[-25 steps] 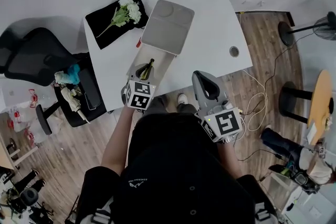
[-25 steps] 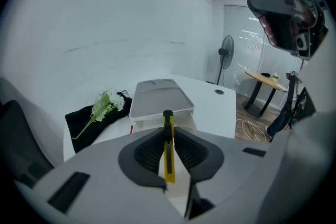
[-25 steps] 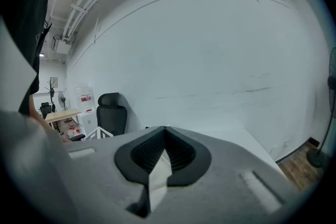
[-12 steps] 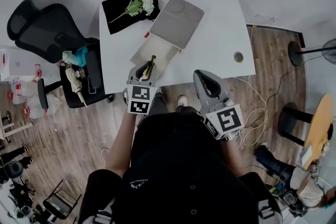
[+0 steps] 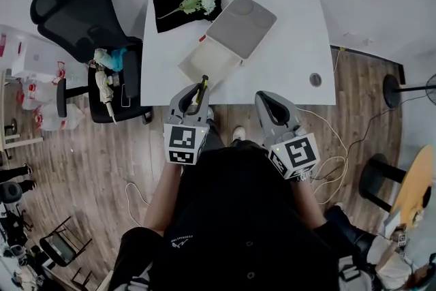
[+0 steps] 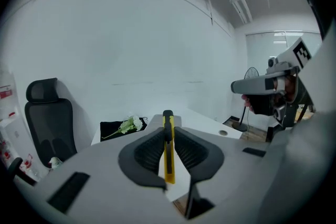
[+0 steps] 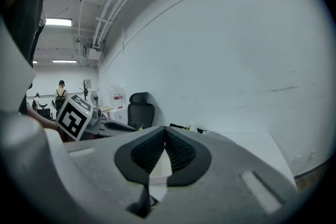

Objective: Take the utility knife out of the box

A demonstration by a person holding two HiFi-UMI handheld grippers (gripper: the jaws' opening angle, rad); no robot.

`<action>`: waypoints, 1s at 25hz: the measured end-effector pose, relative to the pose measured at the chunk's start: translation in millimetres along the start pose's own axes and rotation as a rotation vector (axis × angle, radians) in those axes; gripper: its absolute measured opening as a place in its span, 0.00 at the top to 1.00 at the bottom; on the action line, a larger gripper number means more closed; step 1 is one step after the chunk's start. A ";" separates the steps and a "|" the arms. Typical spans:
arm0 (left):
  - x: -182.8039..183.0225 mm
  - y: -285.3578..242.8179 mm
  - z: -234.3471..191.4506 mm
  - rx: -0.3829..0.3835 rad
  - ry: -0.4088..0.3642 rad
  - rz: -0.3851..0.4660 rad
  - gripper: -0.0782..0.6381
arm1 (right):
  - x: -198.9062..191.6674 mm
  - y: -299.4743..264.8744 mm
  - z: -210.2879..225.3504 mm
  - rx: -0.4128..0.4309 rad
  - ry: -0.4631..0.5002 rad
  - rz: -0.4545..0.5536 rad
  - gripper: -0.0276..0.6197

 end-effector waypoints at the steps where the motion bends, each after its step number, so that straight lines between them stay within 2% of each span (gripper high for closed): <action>1: 2.3 6.6 4.1 0.006 0.001 0.017 0.81 | -0.3 1.7 -0.4 0.008 0.003 0.003 0.95; 9: 10.0 51.7 32.1 0.069 -0.009 0.095 0.81 | -2.9 13.6 -4.9 0.076 0.028 0.020 0.95; 16: 2.7 79.7 46.4 0.111 0.050 0.165 0.81 | -8.5 28.6 -8.4 0.102 0.033 0.025 0.95; 19: -4.5 81.2 54.8 0.111 0.068 0.173 0.81 | -12.2 35.5 -7.6 0.108 0.042 0.021 0.95; 25: -4.2 81.2 67.5 0.117 0.045 0.172 0.81 | -12.7 47.0 -3.2 0.101 0.055 0.029 0.95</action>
Point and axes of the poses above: the fingertips, and each gripper's own axes: y backward along the fingers, z to its right, x out of its top, the point moved 5 cm from there along y, backward along the fingers, and after that the axes turned 3 degrees about y, right-handed, at the moved point
